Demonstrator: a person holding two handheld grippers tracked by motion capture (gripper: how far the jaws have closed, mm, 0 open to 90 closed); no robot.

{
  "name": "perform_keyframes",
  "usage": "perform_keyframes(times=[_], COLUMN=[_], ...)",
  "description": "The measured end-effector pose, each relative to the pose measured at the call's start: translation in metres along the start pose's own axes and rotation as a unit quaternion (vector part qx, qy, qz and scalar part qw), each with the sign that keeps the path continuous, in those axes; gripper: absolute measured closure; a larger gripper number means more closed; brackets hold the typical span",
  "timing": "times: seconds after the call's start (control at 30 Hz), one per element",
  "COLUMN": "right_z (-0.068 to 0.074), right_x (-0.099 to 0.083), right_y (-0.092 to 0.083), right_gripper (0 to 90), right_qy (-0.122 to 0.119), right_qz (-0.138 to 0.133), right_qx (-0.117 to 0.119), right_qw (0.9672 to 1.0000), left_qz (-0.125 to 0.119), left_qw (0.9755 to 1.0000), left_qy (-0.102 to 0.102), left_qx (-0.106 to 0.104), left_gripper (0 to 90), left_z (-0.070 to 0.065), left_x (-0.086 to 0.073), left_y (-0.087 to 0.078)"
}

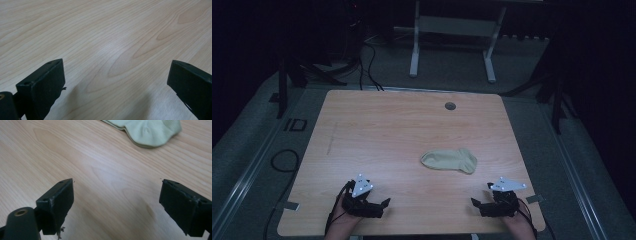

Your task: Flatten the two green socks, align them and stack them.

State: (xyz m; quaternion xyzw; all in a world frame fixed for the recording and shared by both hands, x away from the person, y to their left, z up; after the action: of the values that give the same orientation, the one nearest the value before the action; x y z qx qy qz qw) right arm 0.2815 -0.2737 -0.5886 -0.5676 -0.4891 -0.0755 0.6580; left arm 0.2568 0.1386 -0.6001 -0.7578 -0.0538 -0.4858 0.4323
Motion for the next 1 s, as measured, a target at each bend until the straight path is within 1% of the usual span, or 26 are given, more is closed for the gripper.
perform_keyframes(times=[0.1,0.17,0.23,0.3,0.37,0.4,0.53,0.6,0.7,1.0], right_z=[-0.003,-0.006,-0.010,-0.014,-0.017,-0.018,-0.017,-0.016,-0.016,-0.015], right_x=[-0.006,-0.008,-0.011,-0.013,-0.014,-0.014,-0.014,-0.015,-0.015,-0.016], right_y=[-0.003,-0.005,-0.006,-0.007,-0.008,-0.009,-0.010,-0.010,-0.010,-0.008], right_gripper=[12.2,12.2,12.2,12.2,12.2,12.3,12.2,12.3,12.3,12.3], right_qy=[0.005,0.003,0.010,0.014,0.019,0.018,0.014,0.009,0.010,0.009], right_qz=[-0.005,-0.010,-0.009,-0.015,-0.020,-0.027,-0.031,-0.031,-0.034,-0.027], right_qx=[-0.007,-0.018,-0.020,-0.027,-0.029,-0.032,-0.035,-0.036,-0.037,-0.036], right_qw=[1.0000,0.9998,0.9997,0.9994,0.9992,0.9990,0.9988,0.9988,0.9987,0.9989], left_qz=[-0.006,-0.006,-0.006,-0.006,-0.005,-0.006,-0.006,-0.007,-0.004,-0.008], left_qw=[1.0000,0.9999,0.9998,0.9998,0.9998,0.9998,0.9997,0.9996,0.9995,0.9995], left_qy=[0.000,0.004,0.004,0.002,0.004,0.004,0.006,0.008,0.009,0.005], left_qx=[0.005,0.011,0.017,0.018,0.021,0.021,0.022,0.026,0.031,0.029], left_gripper=[1.3,1.3,1.3,1.3,1.3,1.3,1.3,1.3,1.3,1.3], left_z=[0.001,0.001,0.002,0.003,0.003,0.003,0.003,0.005,0.005,0.005], left_x=[-0.003,-0.004,-0.006,-0.008,-0.010,-0.010,-0.011,-0.013,-0.017,-0.018], left_y=[-0.005,-0.007,-0.009,-0.011,-0.012,-0.013,-0.015,-0.017,-0.018,-0.019])
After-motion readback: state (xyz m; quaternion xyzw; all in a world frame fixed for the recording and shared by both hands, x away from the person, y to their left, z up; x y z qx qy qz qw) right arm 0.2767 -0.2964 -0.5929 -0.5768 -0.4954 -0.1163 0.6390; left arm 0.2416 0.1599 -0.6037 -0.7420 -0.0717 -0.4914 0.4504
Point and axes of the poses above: each handheld gripper's, and its own axes: y roughly forward along the jaws, x roughly out of its top, z roughly to its left, the point moved 4 cm from there along y, roughly forward along the jaws, and after that the axes turned 10 degrees about -x, right-handed, at the moved point
